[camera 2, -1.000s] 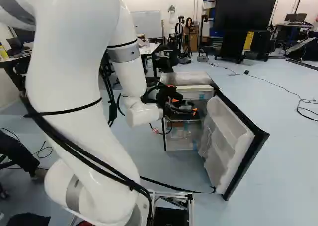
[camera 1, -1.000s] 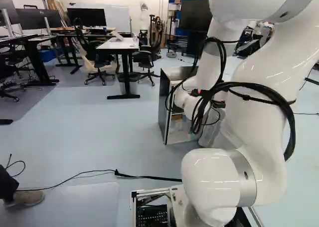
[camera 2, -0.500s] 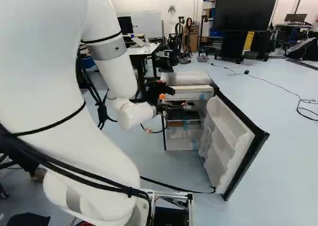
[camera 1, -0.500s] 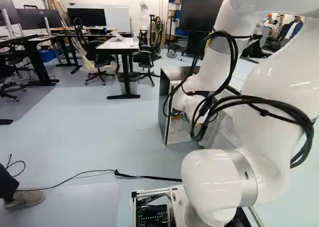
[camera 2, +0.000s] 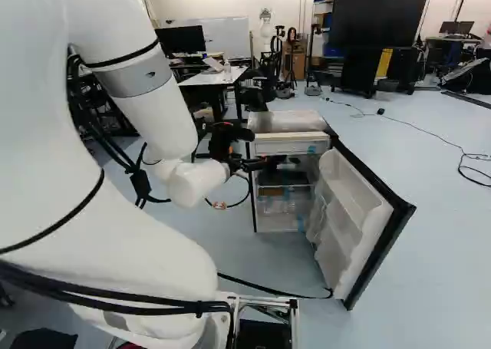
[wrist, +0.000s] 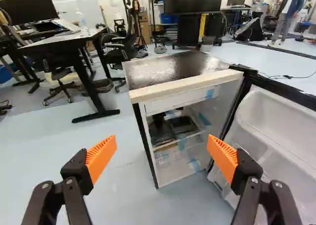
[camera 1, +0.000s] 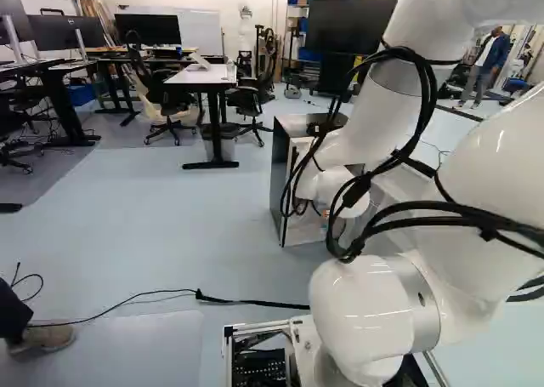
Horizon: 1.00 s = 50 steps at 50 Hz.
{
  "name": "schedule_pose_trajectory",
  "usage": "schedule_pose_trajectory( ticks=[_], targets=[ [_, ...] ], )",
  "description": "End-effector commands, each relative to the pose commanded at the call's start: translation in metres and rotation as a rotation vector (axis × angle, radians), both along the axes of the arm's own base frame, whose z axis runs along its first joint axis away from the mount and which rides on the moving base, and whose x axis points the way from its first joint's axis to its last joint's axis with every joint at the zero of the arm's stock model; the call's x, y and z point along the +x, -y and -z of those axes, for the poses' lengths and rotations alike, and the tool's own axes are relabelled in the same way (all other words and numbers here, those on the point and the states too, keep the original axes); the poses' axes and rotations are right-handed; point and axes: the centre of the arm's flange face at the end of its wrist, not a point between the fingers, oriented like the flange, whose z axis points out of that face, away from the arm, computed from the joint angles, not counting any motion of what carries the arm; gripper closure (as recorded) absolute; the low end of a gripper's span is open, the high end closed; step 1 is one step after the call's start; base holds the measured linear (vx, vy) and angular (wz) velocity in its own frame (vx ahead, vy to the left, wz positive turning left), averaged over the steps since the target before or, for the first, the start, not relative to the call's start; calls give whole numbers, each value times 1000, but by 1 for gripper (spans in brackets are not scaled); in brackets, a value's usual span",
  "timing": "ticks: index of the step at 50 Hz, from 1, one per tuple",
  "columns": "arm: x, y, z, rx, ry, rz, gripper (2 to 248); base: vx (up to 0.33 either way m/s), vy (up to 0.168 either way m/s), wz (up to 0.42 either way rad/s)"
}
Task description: Open the fridge door
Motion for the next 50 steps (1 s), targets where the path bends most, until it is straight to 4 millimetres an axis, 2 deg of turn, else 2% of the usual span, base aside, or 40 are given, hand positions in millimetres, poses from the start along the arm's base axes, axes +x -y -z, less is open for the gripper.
schedule_pose_trajectory(
  ticks=[26, 50],
  targets=[
    [-20, -18, -4, -33, -17, -150, 3, 0, 0, 0],
    [-29, -25, -5, -50, -24, -208, 3, 0, 0, 0]
  ],
)
